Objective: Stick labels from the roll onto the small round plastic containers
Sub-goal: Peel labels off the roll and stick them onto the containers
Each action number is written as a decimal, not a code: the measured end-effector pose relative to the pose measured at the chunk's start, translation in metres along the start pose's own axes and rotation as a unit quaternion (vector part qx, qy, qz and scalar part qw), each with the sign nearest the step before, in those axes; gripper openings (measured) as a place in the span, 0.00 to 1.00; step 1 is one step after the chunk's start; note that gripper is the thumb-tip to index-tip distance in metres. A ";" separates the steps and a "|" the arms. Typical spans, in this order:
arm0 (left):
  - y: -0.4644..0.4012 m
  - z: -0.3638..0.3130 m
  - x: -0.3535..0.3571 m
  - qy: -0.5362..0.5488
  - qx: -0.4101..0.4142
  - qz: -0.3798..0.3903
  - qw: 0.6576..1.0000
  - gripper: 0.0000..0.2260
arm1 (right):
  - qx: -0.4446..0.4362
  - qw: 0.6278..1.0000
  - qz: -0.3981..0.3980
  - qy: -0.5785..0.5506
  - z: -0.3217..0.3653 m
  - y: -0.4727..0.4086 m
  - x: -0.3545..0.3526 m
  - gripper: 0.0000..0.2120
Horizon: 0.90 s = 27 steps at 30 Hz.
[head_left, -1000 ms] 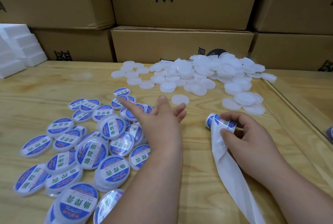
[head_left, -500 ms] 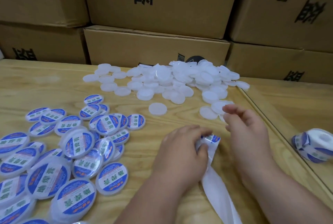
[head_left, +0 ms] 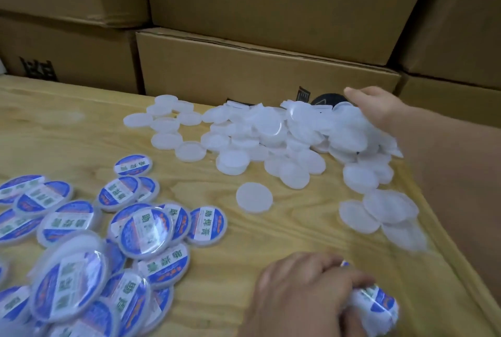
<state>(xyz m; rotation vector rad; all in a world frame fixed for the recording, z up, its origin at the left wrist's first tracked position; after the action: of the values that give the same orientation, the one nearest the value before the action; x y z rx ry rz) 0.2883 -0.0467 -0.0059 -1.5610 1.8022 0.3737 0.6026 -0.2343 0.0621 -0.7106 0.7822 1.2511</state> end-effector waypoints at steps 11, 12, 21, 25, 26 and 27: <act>0.003 0.001 -0.003 -0.067 0.003 0.007 0.998 0.15 | 0.045 0.993 0.103 0.023 0.006 -0.027 0.037 0.30; 0.006 -0.004 -0.002 -0.069 0.012 -0.003 0.998 0.17 | 0.017 0.991 0.121 0.054 0.012 -0.022 0.043 0.26; 0.013 -0.005 -0.006 0.068 0.013 -0.071 0.995 0.19 | -0.065 0.986 0.109 0.109 0.031 0.052 0.052 0.21; 0.017 -0.005 -0.004 0.042 0.011 -0.060 0.997 0.22 | -0.065 0.986 0.105 0.110 0.028 0.094 0.051 0.20; 0.017 -0.006 -0.004 0.044 0.010 -0.053 0.998 0.22 | -0.064 0.987 0.098 0.106 0.027 0.105 0.050 0.20; 0.017 -0.006 -0.004 0.049 0.007 -0.043 0.998 0.22 | -0.065 0.988 0.094 0.102 0.026 0.116 0.049 0.20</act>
<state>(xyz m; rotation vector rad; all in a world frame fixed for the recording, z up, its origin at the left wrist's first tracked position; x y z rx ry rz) 0.2702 -0.0437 -0.0031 -1.6671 1.7991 0.2471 0.4984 -0.1662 0.0304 -0.8978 0.9597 1.4238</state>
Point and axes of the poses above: each hand's wrist, its own y-axis away from the middle knuckle, its own x-axis out of the palm, z = x × y, the point moved 9 cm from there along -y, towards the middle knuckle, and after that the axes turned 5 degrees about y, right-handed, at the moved point
